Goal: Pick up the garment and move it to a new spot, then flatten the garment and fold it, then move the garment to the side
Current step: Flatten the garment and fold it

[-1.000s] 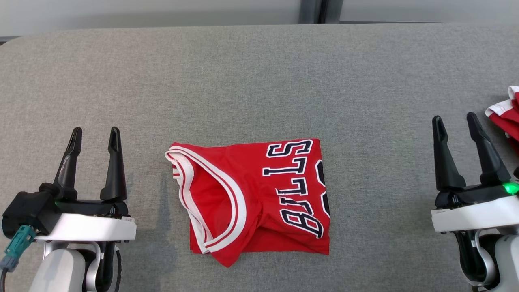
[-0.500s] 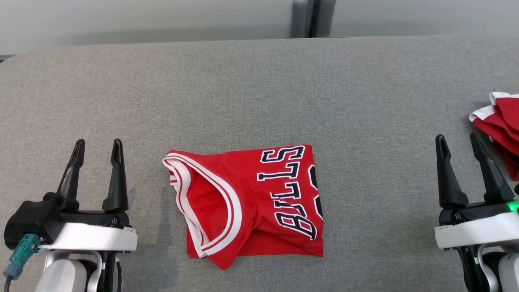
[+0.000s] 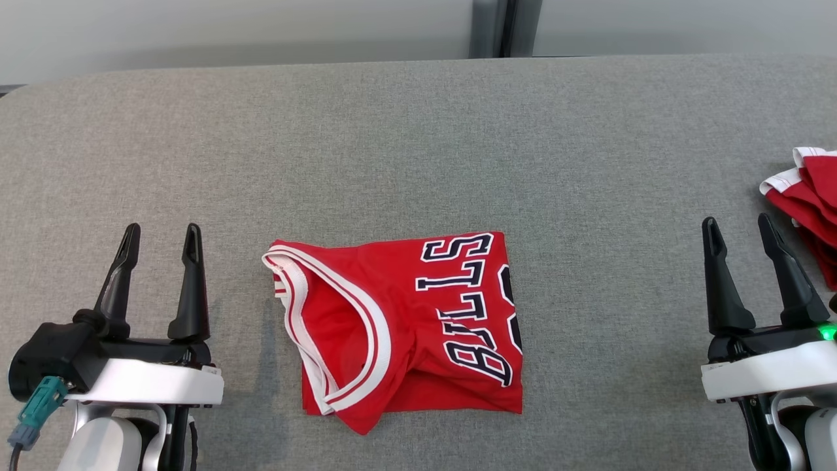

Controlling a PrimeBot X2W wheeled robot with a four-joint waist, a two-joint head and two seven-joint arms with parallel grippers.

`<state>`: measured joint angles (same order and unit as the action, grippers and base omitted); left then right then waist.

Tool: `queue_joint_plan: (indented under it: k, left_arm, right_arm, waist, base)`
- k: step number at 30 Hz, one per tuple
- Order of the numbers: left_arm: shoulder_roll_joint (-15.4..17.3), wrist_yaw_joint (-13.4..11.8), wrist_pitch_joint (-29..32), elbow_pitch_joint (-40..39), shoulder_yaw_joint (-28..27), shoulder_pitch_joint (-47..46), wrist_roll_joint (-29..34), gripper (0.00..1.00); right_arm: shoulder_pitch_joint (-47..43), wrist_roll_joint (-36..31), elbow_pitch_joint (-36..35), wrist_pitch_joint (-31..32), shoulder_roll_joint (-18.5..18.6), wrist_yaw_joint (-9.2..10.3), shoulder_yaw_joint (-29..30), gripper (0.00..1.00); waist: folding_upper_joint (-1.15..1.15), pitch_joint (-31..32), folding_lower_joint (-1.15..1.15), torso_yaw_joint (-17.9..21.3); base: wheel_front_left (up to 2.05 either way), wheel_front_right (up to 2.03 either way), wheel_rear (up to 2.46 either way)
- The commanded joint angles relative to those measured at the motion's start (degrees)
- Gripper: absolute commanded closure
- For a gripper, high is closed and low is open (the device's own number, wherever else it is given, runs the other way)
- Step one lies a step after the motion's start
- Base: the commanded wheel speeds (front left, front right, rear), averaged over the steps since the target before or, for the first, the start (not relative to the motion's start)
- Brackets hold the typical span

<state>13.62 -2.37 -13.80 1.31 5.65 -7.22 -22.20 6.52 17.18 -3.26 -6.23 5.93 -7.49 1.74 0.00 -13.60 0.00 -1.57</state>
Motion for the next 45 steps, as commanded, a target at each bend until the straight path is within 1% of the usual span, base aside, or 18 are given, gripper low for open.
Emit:
queue_joint_plan:
  k: [1,14,15,17,20,26,30,31,36,40,45]
  left_arm:
    - [0.37,-0.25,-0.13,-0.08,0.00,-0.28,-0.06,0.00]
    - [0.72,-0.41,-0.38,-0.12,0.23,-0.63,-0.45,0.00]
    - [0.71,-0.39,-0.41,-0.11,0.28,-0.74,-0.46,0.00]
    - [0.68,-0.35,-0.33,-0.05,0.38,-0.98,-0.48,0.00]
    - [0.64,-0.27,-0.40,0.07,0.43,-1.21,-0.49,0.00]
    - [0.35,-0.05,-0.72,0.50,0.64,-1.56,-0.42,0.00]
    - [0.19,0.06,-0.81,0.66,0.84,-1.82,-0.28,0.00]
    - [0.15,0.07,-0.90,0.76,0.92,-1.85,-0.20,0.00]
    - [-0.10,0.25,-1.03,1.01,1.08,-2.44,-0.14,0.00]
    - [-0.41,0.33,-1.04,1.34,1.13,-2.88,-0.18,0.00]
    - [-0.91,0.51,-1.16,1.72,1.10,-2.85,-0.21,0.00]
  right_arm:
    - [0.18,-0.22,-0.22,0.14,0.37,-0.02,0.29,0.00]
    - [1.04,-0.21,0.62,-0.57,0.99,-0.02,-0.15,0.00]
    - [1.30,-0.02,0.46,-0.87,0.89,-0.02,-0.31,0.25]
    - [1.22,-0.03,0.95,-0.55,1.00,-0.02,-1.35,1.00]
    - [1.41,0.01,1.49,-0.14,1.30,-0.02,-2.67,1.00]
    - [3.00,0.19,2.43,0.83,1.82,-0.02,-10.60,1.00]
    - [3.84,0.58,2.95,1.80,2.39,-0.02,-18.15,1.00]
    - [4.38,1.19,3.35,2.19,2.80,-0.02,-22.36,1.00]
    - [6.37,3.39,5.28,2.74,3.17,-0.02,-32.48,1.00]
    - [8.77,5.31,7.96,2.27,3.32,-0.02,-38.32,1.00]
    - [11.61,7.34,12.79,1.96,3.17,-0.02,-42.73,1.00]
  waist:
    - [0.00,-0.01,0.00,-0.11]
    - [0.00,-0.35,0.00,-0.42]
    - [0.00,-0.43,0.00,-0.53]
    - [0.00,-0.58,0.00,-0.77]
    - [0.00,-0.75,0.00,-1.05]
    - [0.00,-1.08,0.00,-1.75]
    - [0.00,-1.40,0.00,-2.25]
    - [0.00,-1.61,0.00,-2.47]
    - [0.00,-2.09,0.00,-3.04]
    - [0.00,-2.39,0.00,-3.70]
    - [0.00,-2.53,0.00,-4.43]
  base:
    - [0.00,0.00,0.00]
    - [0.00,0.00,0.00]
    - [0.00,0.00,0.00]
    - [0.00,0.00,0.00]
    - [0.00,0.00,0.00]
    - [0.00,0.00,0.00]
    - [0.00,0.00,0.00]
    - [0.00,0.00,0.00]
    - [0.00,0.00,0.00]
    - [0.00,0.00,0.00]
    - [0.00,0.00,0.00]
